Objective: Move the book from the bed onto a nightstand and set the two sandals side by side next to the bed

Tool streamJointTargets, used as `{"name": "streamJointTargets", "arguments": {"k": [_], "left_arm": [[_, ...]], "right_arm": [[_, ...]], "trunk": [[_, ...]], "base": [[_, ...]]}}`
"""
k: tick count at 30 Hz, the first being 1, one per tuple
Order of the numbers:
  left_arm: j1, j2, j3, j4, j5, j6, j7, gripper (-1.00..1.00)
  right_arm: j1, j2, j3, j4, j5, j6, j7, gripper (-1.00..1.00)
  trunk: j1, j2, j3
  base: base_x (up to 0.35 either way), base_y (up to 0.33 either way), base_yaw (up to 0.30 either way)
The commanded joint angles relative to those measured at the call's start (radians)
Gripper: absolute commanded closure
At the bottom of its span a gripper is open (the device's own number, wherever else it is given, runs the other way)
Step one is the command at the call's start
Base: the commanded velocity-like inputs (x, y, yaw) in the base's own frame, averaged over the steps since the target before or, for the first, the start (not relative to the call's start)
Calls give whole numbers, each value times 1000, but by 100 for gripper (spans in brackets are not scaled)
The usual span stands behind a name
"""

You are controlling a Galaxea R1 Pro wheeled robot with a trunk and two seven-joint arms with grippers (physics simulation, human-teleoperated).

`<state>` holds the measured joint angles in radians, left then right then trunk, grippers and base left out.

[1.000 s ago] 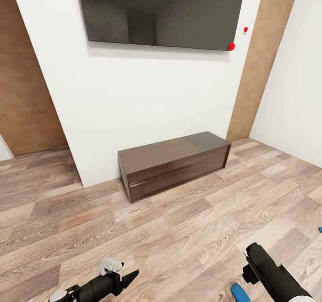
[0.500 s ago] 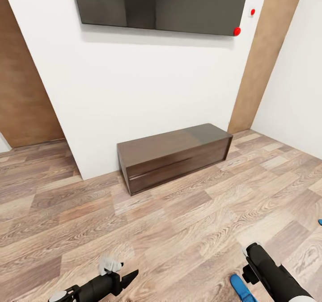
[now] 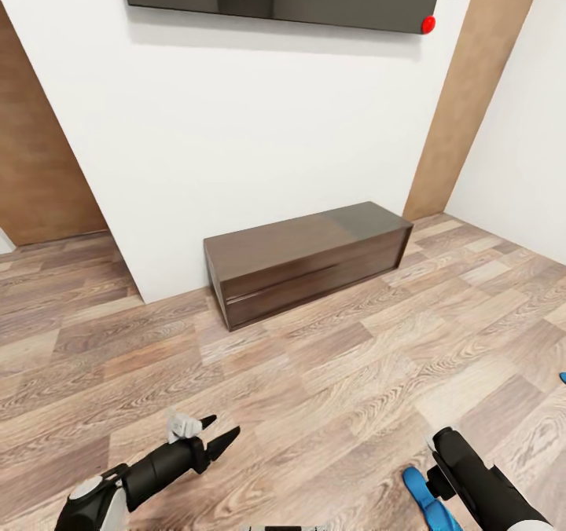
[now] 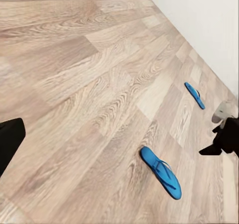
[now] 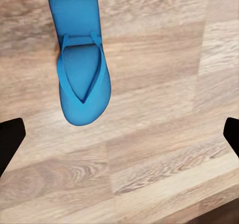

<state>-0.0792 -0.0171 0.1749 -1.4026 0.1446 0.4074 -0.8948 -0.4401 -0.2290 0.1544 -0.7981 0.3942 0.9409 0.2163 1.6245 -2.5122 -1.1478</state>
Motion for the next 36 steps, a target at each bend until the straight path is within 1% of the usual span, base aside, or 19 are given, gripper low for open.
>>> {"name": "streamJointTargets", "arguments": {"k": [1, 3, 5, 8, 36], "left_arm": [[0, 0, 2, -46, 25, 43, -4, -100], [-1, 1, 3, -106, 51, 85, -6, -100], [-1, 1, 3, -122, 61, 98, -7, -100], [0, 0, 2, -124, 67, 107, -10, -100], [1, 1, 4, -115, 68, 107, -6, -100]], "right_arm": [[0, -1, 4, -1, 11, 4, 9, -100], [0, -1, 4, -1, 11, 4, 9, -100], [0, -1, 4, -1, 11, 4, 9, -100], [0, 0, 5, -1, 11, 4, 9, -100], [0, 0, 5, -1, 11, 4, 9, -100]], "trunk": [[0, -1, -5], [1, -1, -13], [2, -2, -20], [3, -2, -32], [16, -9, -140]], "base": [[0, 0, 0], [0, 0, 0], [0, 0, 0], [0, 0, 0], [0, 0, 0]]}}
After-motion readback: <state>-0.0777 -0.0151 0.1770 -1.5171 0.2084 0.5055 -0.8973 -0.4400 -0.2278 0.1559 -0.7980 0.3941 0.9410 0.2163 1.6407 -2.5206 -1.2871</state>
